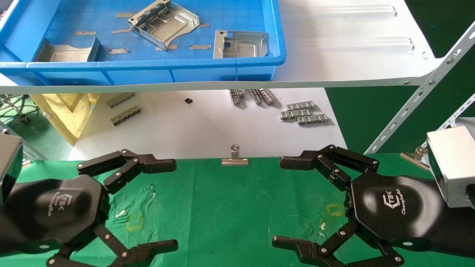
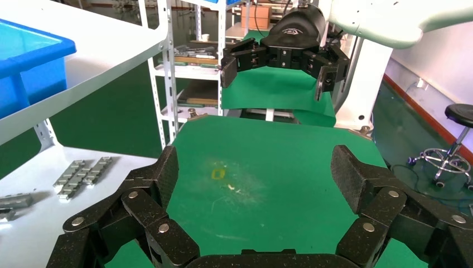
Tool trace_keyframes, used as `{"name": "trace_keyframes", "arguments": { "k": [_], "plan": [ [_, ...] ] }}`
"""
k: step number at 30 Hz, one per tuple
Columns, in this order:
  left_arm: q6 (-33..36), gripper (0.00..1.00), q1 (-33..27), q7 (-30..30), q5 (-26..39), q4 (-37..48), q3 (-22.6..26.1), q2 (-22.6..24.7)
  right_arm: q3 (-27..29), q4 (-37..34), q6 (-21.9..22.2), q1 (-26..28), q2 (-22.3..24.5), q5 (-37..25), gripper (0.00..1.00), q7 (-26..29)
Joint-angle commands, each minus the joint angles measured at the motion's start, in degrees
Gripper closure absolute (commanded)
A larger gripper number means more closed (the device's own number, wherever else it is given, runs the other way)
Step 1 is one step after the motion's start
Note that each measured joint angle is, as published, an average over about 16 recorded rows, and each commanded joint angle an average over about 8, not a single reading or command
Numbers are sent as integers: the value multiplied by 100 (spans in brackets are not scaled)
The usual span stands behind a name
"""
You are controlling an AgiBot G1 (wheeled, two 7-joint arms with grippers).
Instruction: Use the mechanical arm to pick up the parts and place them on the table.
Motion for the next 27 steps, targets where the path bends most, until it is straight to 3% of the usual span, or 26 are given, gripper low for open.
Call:
{"name": "trace_keyframes", "arguments": {
  "k": [1,27],
  "plan": [
    [0,0,0,0,0,0,0,0,0,0,0,0,0,0,0,0],
    [0,0,0,0,0,0,0,0,0,0,0,0,0,0,0,0]
  ]
}}
